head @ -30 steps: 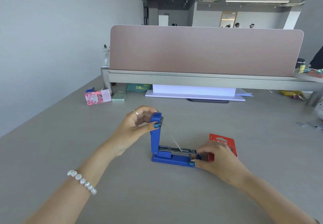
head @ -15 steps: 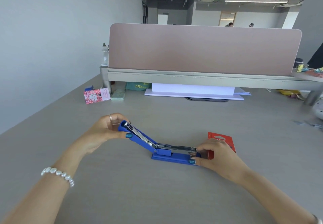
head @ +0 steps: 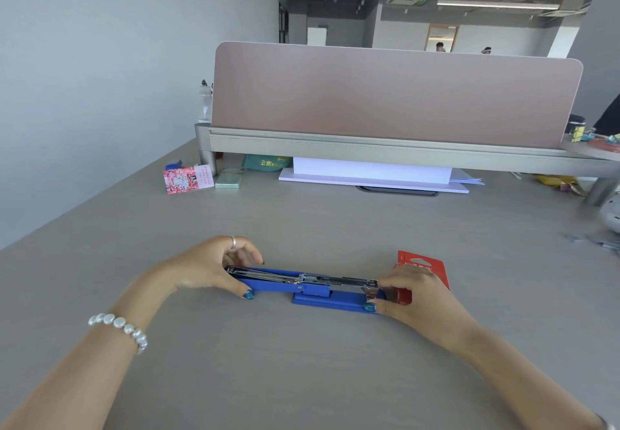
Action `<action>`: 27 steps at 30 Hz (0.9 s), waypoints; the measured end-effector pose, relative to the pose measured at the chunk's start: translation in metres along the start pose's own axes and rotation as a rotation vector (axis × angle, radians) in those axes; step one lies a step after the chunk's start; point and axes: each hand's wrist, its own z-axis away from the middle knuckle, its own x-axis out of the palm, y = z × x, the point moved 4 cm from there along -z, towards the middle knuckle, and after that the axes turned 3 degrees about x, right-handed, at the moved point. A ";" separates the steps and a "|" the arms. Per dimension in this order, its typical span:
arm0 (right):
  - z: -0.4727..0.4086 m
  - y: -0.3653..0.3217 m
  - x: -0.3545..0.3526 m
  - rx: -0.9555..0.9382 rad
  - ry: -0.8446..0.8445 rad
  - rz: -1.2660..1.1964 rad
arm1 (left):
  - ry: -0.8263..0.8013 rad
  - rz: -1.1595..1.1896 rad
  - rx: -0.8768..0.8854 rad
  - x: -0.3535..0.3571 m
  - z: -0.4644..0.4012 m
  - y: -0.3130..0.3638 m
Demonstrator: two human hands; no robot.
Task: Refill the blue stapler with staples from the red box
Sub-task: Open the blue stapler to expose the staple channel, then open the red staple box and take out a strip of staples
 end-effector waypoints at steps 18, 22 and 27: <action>0.025 0.054 -0.032 0.197 -0.003 -0.054 | 0.047 -0.315 0.346 0.093 -0.061 0.133; 0.031 0.058 -0.040 0.173 -0.043 -0.300 | 0.053 -0.431 0.459 0.114 -0.074 0.146; 0.031 0.067 -0.045 0.206 -0.028 -0.574 | 0.002 -0.411 0.476 0.124 -0.078 0.141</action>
